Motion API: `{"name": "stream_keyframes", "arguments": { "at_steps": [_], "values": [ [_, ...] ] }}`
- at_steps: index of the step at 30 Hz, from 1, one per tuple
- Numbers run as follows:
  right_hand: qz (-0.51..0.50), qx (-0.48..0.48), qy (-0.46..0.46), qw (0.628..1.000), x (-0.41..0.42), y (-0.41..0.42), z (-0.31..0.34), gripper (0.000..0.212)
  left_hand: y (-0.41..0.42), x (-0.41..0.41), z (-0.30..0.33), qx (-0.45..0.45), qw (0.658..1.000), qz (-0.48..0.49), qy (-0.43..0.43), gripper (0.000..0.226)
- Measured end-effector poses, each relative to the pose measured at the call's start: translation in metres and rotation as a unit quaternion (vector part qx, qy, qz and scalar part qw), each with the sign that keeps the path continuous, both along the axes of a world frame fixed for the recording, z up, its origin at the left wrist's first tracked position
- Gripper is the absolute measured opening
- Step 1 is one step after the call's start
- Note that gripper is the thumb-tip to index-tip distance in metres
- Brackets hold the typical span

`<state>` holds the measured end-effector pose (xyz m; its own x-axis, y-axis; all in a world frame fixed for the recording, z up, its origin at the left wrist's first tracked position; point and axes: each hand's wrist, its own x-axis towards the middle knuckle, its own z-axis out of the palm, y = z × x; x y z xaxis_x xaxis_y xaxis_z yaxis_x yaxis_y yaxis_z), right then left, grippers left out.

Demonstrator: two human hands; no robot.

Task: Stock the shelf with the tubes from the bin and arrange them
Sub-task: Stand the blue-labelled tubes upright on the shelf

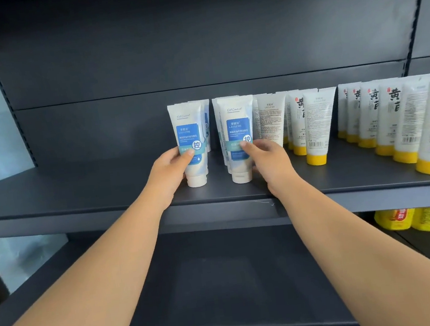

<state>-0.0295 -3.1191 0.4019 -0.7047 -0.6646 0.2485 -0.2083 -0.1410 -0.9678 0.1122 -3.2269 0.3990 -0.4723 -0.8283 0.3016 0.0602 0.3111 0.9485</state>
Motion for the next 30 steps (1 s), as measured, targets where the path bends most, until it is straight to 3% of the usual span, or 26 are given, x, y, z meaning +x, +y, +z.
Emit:
{"name": "stream_keyframes", "arguments": {
  "at_steps": [3,9,13,16,20,23,26,30],
  "values": [
    [-0.074,0.035,0.023,0.996,0.001,0.011,-0.003,0.049,0.013,0.009,-0.001,-0.054,0.994,0.089,-0.037,0.035],
    [-0.088,0.008,0.186,0.979,0.039,0.062,-0.026,0.03,0.061,0.059,-0.029,-0.191,0.962,0.183,-0.07,0.03],
    [-0.055,0.012,0.259,0.964,0.072,0.084,-0.059,0.029,0.09,0.099,-0.062,-0.299,0.918,0.213,-0.149,0.026],
    [-0.004,0.058,0.293,0.954,0.097,0.09,-0.093,0.028,0.104,0.122,-0.098,-0.324,0.895,0.212,-0.221,0.024],
    [0.057,0.129,0.315,0.939,0.122,0.087,-0.151,0.023,0.116,0.152,-0.155,-0.301,0.884,0.201,-0.295,0.038],
    [0.098,0.183,0.307,0.929,0.139,0.085,-0.204,0.022,0.125,0.18,-0.202,-0.231,0.887,0.202,-0.346,0.035],
    [0.138,0.263,0.292,0.909,0.157,0.086,-0.264,0.026,0.141,0.208,-0.256,-0.147,0.885,0.231,-0.378,0.049],
    [0.194,0.354,0.253,0.879,0.181,0.093,-0.332,0.028,0.165,0.237,-0.32,-0.02,0.869,0.257,-0.423,0.029]
  ]
}}
